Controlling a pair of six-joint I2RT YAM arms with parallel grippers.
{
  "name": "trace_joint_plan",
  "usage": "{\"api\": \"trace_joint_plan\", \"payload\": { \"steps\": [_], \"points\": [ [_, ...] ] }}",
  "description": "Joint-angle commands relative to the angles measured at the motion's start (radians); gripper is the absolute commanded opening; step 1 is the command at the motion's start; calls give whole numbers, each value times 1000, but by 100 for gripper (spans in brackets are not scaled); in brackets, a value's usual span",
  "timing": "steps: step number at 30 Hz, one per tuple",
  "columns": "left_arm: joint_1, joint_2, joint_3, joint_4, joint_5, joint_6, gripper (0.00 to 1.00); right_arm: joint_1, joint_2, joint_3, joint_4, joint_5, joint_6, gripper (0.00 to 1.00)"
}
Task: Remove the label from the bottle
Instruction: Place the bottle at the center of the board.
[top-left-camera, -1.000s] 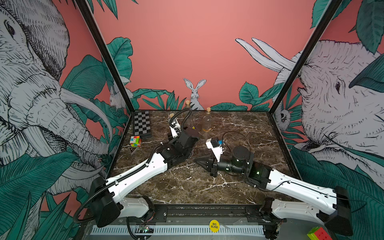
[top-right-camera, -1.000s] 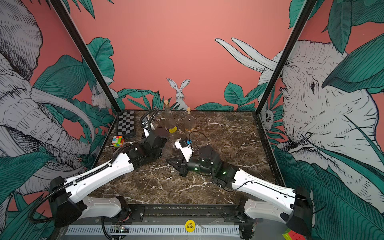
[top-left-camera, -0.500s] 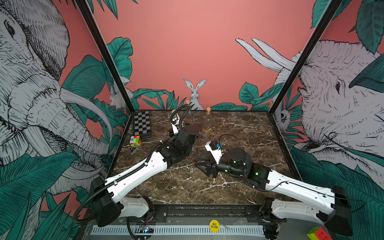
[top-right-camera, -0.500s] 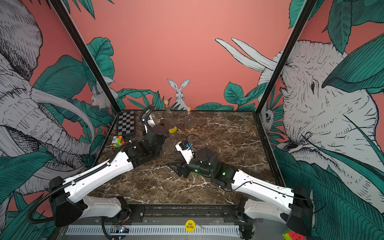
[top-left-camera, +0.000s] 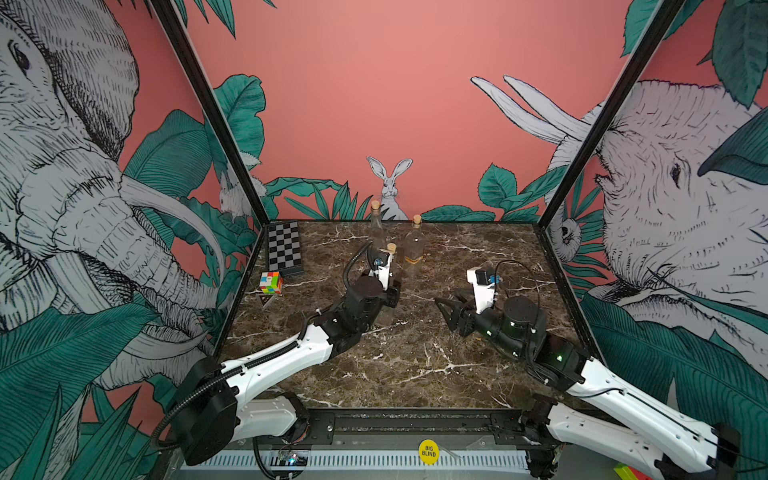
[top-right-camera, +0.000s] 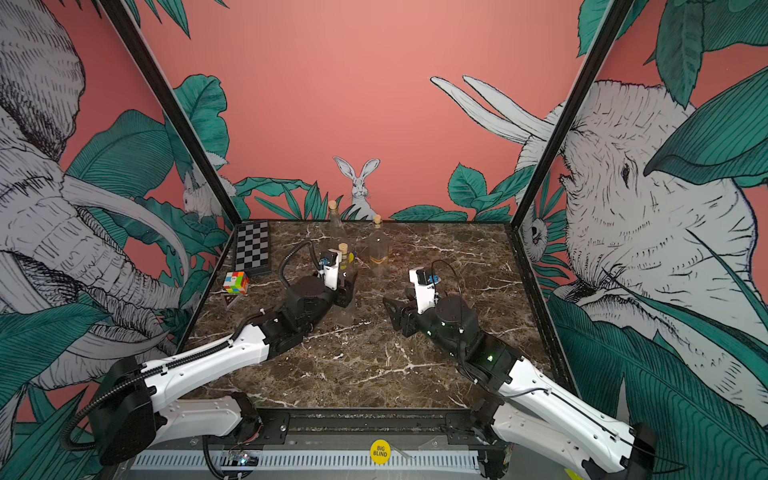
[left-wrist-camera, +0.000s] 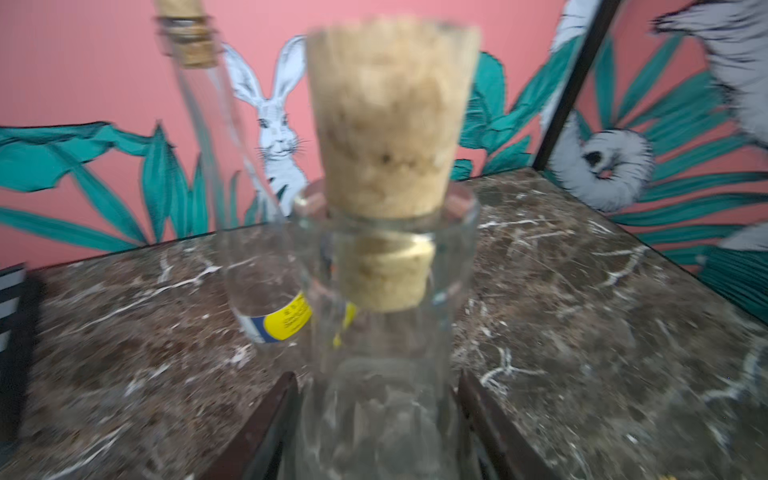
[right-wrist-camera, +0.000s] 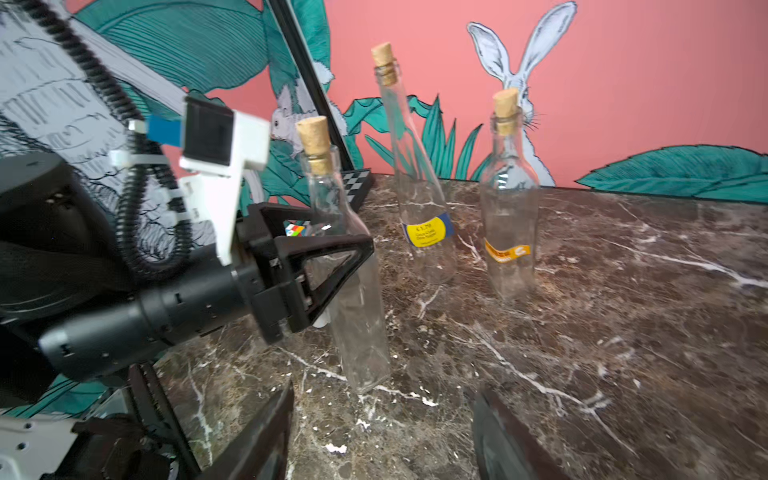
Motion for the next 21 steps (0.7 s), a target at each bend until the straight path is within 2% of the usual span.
{"api": "trace_joint_plan", "payload": {
  "steps": [1,3,9,21],
  "points": [
    [36,-51,-32,225,247,98,0,-24,-1,-9,7,51,27,67],
    [43,-52,-72,295,275,127,0,-39,9,-11,18,44,32,67],
    [56,-29,-111,352,320,173,0,-80,50,2,26,12,46,67],
    [58,70,-198,563,296,136,0,-107,115,47,7,-17,55,67]
  ]
}}
